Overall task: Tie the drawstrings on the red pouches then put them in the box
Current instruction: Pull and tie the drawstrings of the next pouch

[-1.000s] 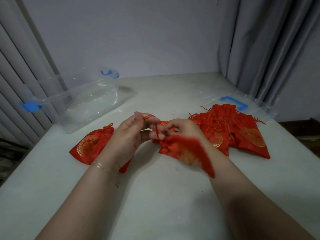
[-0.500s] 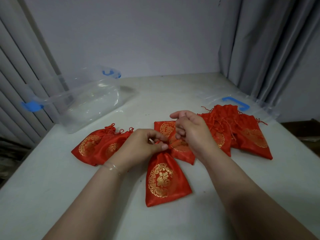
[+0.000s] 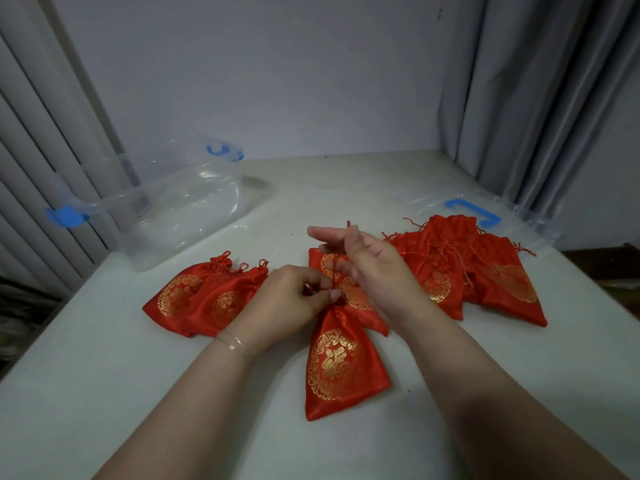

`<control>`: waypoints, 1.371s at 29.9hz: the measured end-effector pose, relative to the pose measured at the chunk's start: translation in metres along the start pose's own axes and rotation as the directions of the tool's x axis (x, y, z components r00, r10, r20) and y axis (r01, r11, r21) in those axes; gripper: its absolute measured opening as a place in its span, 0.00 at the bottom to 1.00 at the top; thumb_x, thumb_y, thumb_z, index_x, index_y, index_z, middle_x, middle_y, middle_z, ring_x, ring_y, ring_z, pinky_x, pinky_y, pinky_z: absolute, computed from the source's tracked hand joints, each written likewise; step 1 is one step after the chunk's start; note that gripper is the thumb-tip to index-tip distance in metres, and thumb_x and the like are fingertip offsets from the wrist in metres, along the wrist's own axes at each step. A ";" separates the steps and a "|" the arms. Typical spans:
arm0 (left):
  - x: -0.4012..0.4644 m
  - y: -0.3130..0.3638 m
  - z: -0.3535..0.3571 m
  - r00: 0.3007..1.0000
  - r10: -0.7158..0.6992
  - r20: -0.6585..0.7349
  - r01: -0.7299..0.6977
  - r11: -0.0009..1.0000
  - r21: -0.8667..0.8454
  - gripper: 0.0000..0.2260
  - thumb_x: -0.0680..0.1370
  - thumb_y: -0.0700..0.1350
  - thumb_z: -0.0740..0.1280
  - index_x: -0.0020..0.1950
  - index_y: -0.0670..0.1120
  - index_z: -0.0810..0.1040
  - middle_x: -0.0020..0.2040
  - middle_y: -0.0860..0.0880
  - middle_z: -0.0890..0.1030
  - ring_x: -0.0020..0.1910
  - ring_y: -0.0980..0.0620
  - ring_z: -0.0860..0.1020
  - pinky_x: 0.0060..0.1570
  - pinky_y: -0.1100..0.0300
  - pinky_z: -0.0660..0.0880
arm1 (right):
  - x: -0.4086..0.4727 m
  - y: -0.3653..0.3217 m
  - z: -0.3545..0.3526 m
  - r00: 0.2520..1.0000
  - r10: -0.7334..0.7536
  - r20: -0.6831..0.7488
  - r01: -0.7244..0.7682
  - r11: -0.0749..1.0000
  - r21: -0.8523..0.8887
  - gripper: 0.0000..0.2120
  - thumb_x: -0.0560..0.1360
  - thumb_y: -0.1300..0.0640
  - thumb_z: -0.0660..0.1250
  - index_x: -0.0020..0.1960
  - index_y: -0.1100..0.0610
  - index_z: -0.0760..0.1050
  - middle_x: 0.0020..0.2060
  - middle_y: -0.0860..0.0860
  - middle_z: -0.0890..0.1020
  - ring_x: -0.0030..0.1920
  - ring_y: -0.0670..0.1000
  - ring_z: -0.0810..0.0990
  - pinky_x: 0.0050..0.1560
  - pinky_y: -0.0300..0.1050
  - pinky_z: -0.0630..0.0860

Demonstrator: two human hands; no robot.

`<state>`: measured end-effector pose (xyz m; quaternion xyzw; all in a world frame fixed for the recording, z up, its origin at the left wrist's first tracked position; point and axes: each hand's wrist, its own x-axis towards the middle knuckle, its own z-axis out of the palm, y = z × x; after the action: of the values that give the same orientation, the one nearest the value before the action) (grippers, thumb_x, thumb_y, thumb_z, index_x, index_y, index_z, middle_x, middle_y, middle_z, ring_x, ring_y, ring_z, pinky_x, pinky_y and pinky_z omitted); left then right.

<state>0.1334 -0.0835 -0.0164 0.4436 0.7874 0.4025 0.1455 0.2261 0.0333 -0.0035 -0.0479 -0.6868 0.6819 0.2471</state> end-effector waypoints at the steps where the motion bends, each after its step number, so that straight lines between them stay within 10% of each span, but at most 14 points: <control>1: 0.000 0.001 -0.001 1.000 -0.011 -0.002 0.011 0.999 -0.038 0.05 0.74 0.48 0.71 0.40 0.49 0.82 0.35 0.51 0.83 0.36 0.52 0.82 0.43 0.55 0.78 | 0.001 0.000 -0.001 1.000 0.017 0.000 -0.017 0.998 -0.066 0.23 0.76 0.39 0.51 0.57 0.49 0.79 0.57 0.45 0.82 0.59 0.44 0.78 0.60 0.47 0.74; 8: -0.002 0.003 -0.004 0.984 0.030 -0.178 -0.033 0.999 -0.013 0.02 0.74 0.45 0.72 0.41 0.49 0.82 0.37 0.55 0.82 0.37 0.55 0.80 0.39 0.67 0.74 | -0.003 -0.003 -0.002 0.998 0.007 -0.065 -0.003 0.999 0.051 0.23 0.78 0.46 0.54 0.46 0.62 0.79 0.44 0.58 0.85 0.48 0.55 0.84 0.52 0.46 0.78; 15: -0.005 0.001 -0.010 0.941 0.214 -0.263 -0.198 0.976 0.087 0.19 0.70 0.36 0.70 0.38 0.64 0.75 0.37 0.59 0.78 0.42 0.57 0.76 0.37 0.73 0.68 | -0.009 -0.021 -0.011 0.922 0.185 0.342 -0.285 0.919 0.272 0.40 0.71 0.34 0.43 0.45 0.63 0.82 0.41 0.60 0.85 0.44 0.56 0.84 0.48 0.46 0.80; 19: -0.002 0.003 -0.005 0.936 0.184 -0.300 -0.170 0.983 0.073 0.08 0.73 0.39 0.70 0.43 0.52 0.83 0.39 0.58 0.80 0.41 0.62 0.76 0.42 0.73 0.69 | 0.003 -0.002 -0.013 0.997 0.079 0.019 -0.078 0.995 -0.057 0.13 0.81 0.54 0.55 0.58 0.57 0.75 0.54 0.54 0.82 0.27 0.47 0.79 0.25 0.37 0.73; 22: -0.002 0.006 -0.004 0.935 0.167 -0.313 -0.181 0.983 -0.014 0.06 0.73 0.40 0.71 0.42 0.51 0.83 0.39 0.56 0.81 0.40 0.62 0.76 0.43 0.73 0.69 | 0.004 0.012 -0.013 0.991 0.120 0.058 -0.095 0.942 -0.323 0.14 0.79 0.67 0.57 0.63 0.57 0.72 0.36 0.49 0.81 0.23 0.42 0.74 0.25 0.36 0.73; 25: -0.003 0.007 -0.004 0.945 0.120 -0.305 -0.149 0.986 -0.073 0.03 0.73 0.41 0.72 0.42 0.50 0.84 0.39 0.55 0.82 0.40 0.62 0.77 0.44 0.70 0.71 | 0.002 0.012 -0.009 0.987 0.154 0.038 -0.127 0.907 -0.401 0.11 0.78 0.65 0.61 0.51 0.50 0.76 0.28 0.44 0.76 0.27 0.41 0.75 0.32 0.37 0.77; 36: -0.001 0.008 -0.010 0.969 0.054 -0.242 -0.126 0.948 -0.293 0.08 0.73 0.41 0.72 0.41 0.56 0.85 0.41 0.53 0.85 0.46 0.51 0.82 0.51 0.60 0.77 | 0.004 0.014 -0.008 0.998 0.059 0.003 -0.052 0.905 -0.422 0.06 0.78 0.60 0.64 0.44 0.51 0.69 0.51 0.51 0.79 0.35 0.47 0.79 0.38 0.44 0.80; 41: -0.002 0.009 -0.012 0.966 0.035 -0.258 -0.125 0.931 -0.343 0.07 0.73 0.40 0.71 0.42 0.52 0.85 0.41 0.53 0.85 0.47 0.48 0.82 0.51 0.59 0.78 | 0.004 0.017 -0.009 1.000 -0.022 -0.012 0.013 0.877 -0.480 0.08 0.77 0.57 0.64 0.45 0.46 0.66 0.36 0.53 0.78 0.34 0.50 0.79 0.39 0.48 0.79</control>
<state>0.1330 -0.0891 -0.0019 0.3883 0.6945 0.5961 0.1076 0.2218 0.0443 -0.0193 -0.1072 -0.8326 0.4878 0.2395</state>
